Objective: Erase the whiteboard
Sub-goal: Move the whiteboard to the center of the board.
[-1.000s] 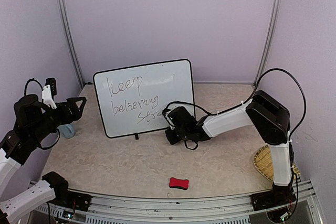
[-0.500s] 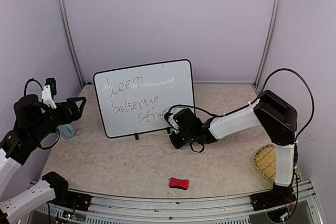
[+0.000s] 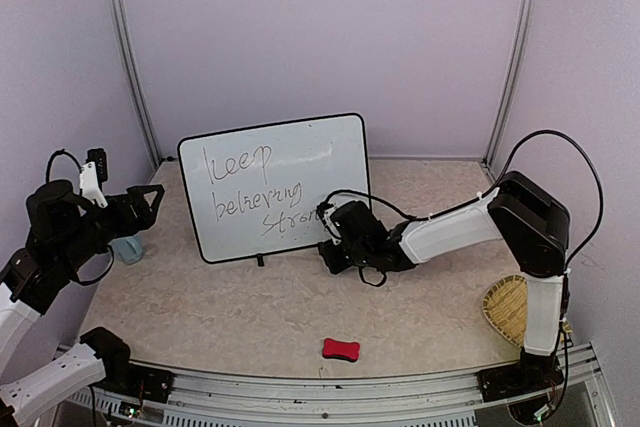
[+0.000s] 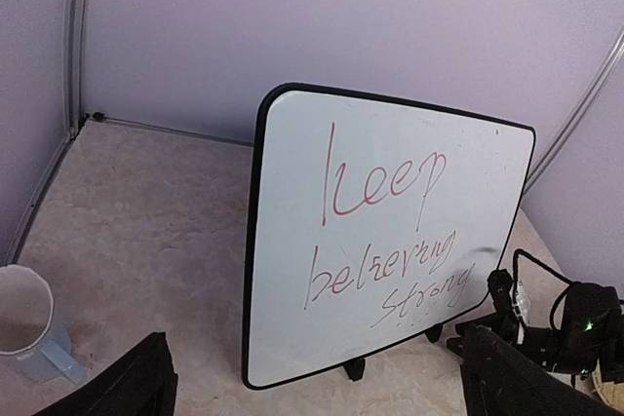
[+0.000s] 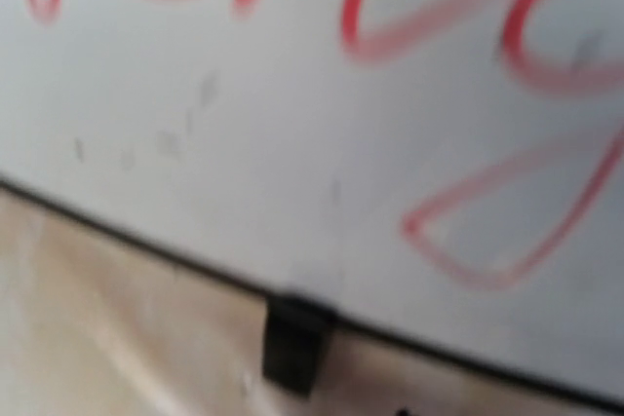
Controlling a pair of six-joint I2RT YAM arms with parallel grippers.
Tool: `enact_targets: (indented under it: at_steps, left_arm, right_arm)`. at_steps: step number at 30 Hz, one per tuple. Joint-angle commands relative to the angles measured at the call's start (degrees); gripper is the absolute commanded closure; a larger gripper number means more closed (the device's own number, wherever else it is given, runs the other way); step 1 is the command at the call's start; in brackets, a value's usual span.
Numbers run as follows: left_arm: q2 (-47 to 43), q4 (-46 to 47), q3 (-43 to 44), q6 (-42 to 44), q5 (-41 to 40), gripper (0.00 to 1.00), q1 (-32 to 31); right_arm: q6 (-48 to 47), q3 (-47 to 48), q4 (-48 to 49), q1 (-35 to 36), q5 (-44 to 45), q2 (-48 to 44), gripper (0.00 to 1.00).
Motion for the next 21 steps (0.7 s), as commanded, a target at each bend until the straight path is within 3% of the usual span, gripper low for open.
enact_targets:
  at_steps: [1, 14, 21]
  left_arm:
    - [-0.28, 0.78, -0.57, 0.68, -0.2, 0.01, 0.31]
    - [-0.29, 0.81, -0.57, 0.64, 0.0, 0.01, 0.31]
    - [-0.3, 0.83, -0.59, 0.65, 0.01, 0.01, 0.39]
  right_arm:
    - [1.24, 3.89, 2.55, 0.52, 3.25, 2.5, 0.65]
    - [3.32, 8.82, -0.83, 1.13, 4.93, 7.3, 0.66]
    - [3.63, 9.86, -0.88, 1.11, 5.35, 8.9, 0.82]
